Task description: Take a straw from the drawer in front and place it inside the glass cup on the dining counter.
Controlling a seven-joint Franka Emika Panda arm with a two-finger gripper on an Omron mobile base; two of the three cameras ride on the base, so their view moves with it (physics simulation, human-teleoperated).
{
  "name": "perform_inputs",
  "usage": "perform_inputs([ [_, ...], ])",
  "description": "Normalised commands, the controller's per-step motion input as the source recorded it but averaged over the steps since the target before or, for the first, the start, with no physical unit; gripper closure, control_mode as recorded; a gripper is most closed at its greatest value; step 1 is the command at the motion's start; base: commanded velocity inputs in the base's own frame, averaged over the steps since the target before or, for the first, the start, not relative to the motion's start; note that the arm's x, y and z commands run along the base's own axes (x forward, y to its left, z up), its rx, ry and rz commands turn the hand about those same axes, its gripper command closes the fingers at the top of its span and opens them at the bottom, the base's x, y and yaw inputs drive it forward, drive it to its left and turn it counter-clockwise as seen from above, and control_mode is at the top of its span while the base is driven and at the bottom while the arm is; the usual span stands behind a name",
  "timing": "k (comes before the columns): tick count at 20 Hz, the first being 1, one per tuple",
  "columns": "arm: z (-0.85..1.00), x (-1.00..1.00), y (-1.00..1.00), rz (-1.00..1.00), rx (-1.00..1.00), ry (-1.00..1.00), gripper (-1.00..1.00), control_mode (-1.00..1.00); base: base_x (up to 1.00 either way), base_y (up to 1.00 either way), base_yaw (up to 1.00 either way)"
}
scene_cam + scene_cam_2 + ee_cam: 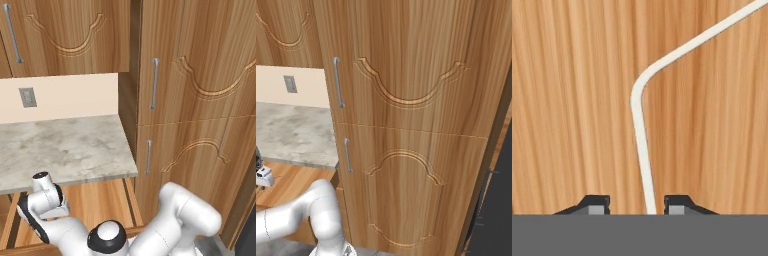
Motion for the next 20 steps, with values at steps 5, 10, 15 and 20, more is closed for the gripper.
perform_inputs([
  [5, -0.32, -0.34, -0.12, -0.02, 0.00, 0.00, 1.00, -1.00, 0.00, 0.00, 0.00],
  [10, -0.01, -0.22, -0.20, -0.02, 0.00, 0.00, 1.00, -1.00, 0.00, 0.00, 0.00],
  [15, 0.71, -0.22, -0.36, -0.01, 0.01, 0.00, 1.00, -1.00, 0.00, 0.00, 0.00],
  [20, 1.00, -0.44, -0.35, 0.00, 0.09, 0.01, 1.00, -1.00, 0.00, 0.00, 0.00],
])
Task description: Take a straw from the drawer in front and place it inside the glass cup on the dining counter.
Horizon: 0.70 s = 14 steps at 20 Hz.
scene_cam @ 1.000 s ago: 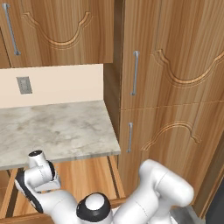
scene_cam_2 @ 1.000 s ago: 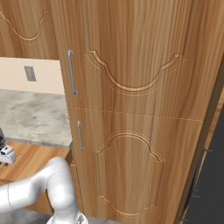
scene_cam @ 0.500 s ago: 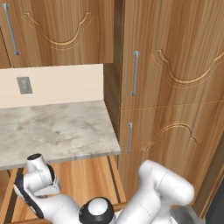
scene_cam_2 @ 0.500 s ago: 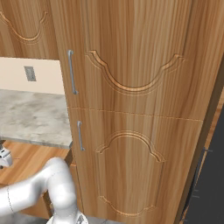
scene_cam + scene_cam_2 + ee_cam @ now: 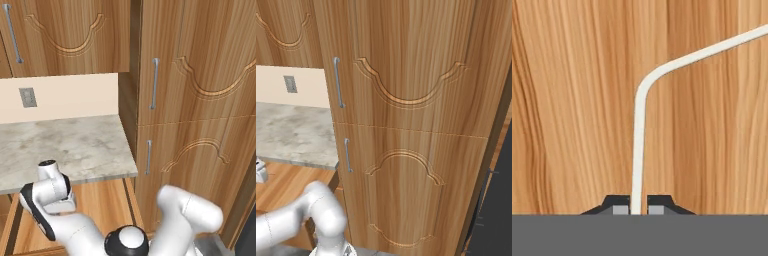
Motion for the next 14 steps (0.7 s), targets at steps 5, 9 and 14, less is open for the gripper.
perform_inputs([
  [5, 1.00, -0.68, -0.17, 0.00, 0.13, 0.06, 1.00, -1.00, 0.00, 0.00, 0.00],
  [9, 1.00, -0.74, -0.29, -0.01, 0.09, 0.01, 1.00, -1.00, 0.00, 0.00, 0.00],
  [14, 1.00, -0.12, -0.54, -0.05, 0.00, -0.08, 1.00, -1.00, 0.00, 0.00, 0.00],
])
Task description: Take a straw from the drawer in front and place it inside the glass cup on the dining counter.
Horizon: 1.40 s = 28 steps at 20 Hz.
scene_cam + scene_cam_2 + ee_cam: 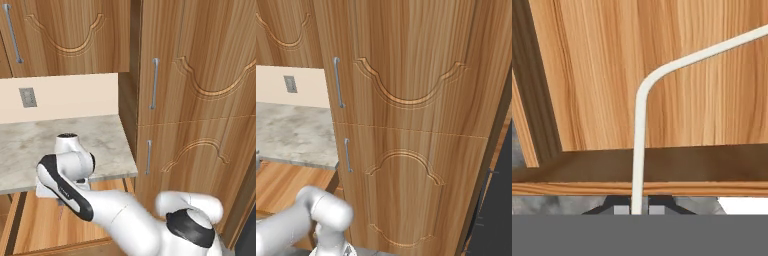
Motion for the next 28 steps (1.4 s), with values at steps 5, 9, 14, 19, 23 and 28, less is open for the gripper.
perform_inputs([
  [5, 1.00, 0.00, -0.67, -0.09, -0.06, -0.19, 1.00, -1.00, 0.00, 0.00, 0.00],
  [9, 0.98, 0.11, -0.76, -0.12, -0.07, -0.14, 1.00, -1.00, 0.00, 0.00, 0.00],
  [14, 0.64, 0.38, -0.80, -0.10, -0.01, -0.03, 1.00, -1.00, 0.00, 0.00, 0.00],
  [19, 0.18, 0.42, -0.71, -0.05, 0.00, 0.04, 1.00, -1.00, 0.00, 0.00, 0.00],
  [23, 0.02, 0.39, -0.76, -0.03, 0.00, 0.08, 1.00, -1.00, 0.00, 0.00, 0.00],
  [28, 0.00, 0.24, -0.57, -0.01, 0.03, 0.10, 1.00, -1.00, 0.00, 0.00, 0.00],
])
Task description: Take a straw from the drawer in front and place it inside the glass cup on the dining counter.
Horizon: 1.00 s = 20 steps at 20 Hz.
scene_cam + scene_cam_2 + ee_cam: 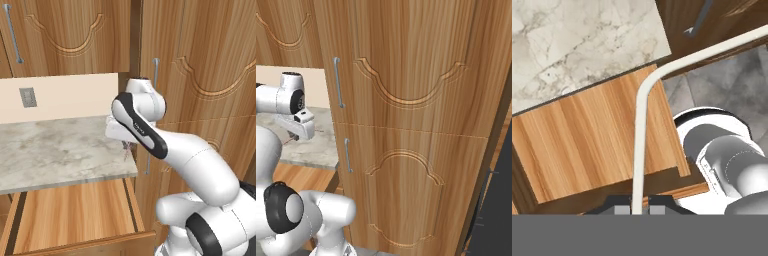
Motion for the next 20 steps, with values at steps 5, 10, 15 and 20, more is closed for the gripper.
perform_inputs([
  [5, 0.00, -0.01, -0.20, -0.01, 0.01, 0.07, 1.00, 1.00, -0.34, -0.14, -0.03],
  [10, 0.00, 0.00, 0.00, 0.00, 0.00, 0.00, 1.00, 1.00, -1.00, -0.36, -0.13],
  [15, 0.00, 0.00, 0.00, 0.00, 0.00, 0.00, 1.00, 1.00, -0.75, -0.21, -0.10],
  [20, 0.00, 0.00, 0.00, 0.00, 0.00, 0.00, 1.00, 1.00, -0.01, 0.00, 0.30],
])
